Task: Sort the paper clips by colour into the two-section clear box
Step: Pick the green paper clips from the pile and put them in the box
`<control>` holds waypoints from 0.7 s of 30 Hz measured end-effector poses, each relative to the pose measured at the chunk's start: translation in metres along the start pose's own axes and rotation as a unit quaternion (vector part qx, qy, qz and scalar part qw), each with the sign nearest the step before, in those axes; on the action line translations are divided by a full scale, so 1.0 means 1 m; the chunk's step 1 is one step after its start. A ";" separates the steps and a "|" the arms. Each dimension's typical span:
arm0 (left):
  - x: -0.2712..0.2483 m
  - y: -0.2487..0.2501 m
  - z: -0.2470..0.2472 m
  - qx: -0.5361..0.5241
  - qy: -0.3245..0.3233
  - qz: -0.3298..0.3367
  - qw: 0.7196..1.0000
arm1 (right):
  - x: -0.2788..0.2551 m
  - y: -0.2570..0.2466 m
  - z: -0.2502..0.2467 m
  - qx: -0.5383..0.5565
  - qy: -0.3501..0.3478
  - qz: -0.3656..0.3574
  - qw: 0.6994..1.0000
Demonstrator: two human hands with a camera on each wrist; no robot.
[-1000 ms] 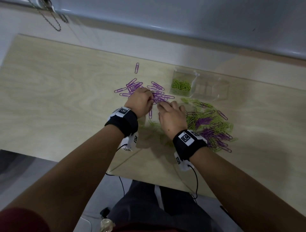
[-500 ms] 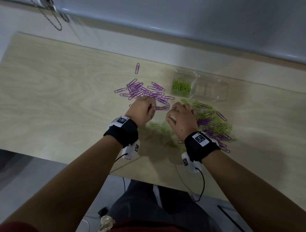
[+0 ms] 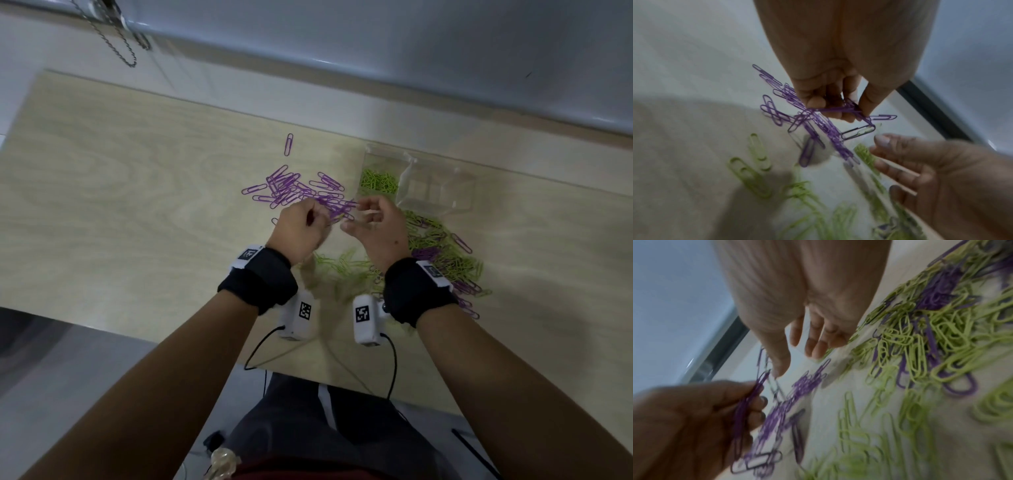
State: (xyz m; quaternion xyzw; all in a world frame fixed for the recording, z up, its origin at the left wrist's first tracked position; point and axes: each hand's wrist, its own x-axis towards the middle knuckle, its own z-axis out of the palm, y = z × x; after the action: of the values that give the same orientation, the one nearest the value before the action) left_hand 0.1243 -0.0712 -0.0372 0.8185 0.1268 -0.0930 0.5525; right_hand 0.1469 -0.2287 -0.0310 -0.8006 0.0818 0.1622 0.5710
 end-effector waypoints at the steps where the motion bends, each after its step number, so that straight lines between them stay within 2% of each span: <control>1: 0.001 0.002 -0.001 -0.033 -0.013 -0.018 0.999 | 0.000 -0.003 -0.004 0.002 -0.030 0.001 1.000; 3: 0.005 0.007 -0.004 -0.064 -0.021 -0.036 0.997 | 0.002 -0.007 -0.008 -0.007 -0.074 -0.007 0.997; 6: 0.009 0.014 -0.008 -0.132 -0.033 -0.054 0.989 | 0.006 -0.008 -0.008 0.013 -0.101 -0.032 0.994; 8: 0.011 0.017 -0.011 -0.165 -0.047 -0.074 0.982 | 0.007 -0.009 -0.006 0.023 -0.104 -0.047 0.993; 14: 0.015 0.017 -0.016 -0.175 -0.082 -0.106 0.975 | 0.003 -0.020 -0.001 0.040 -0.105 -0.053 0.992; 21: 0.006 0.022 -0.012 -0.263 -0.082 -0.134 0.952 | -0.006 -0.025 0.000 0.119 -0.108 -0.016 0.987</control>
State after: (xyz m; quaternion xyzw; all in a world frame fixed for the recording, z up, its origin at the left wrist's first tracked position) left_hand 0.1365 -0.0672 -0.0152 0.6095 0.2092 -0.1966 0.7390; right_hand 0.1496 -0.2201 -0.0068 -0.7060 0.0256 0.2280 0.6700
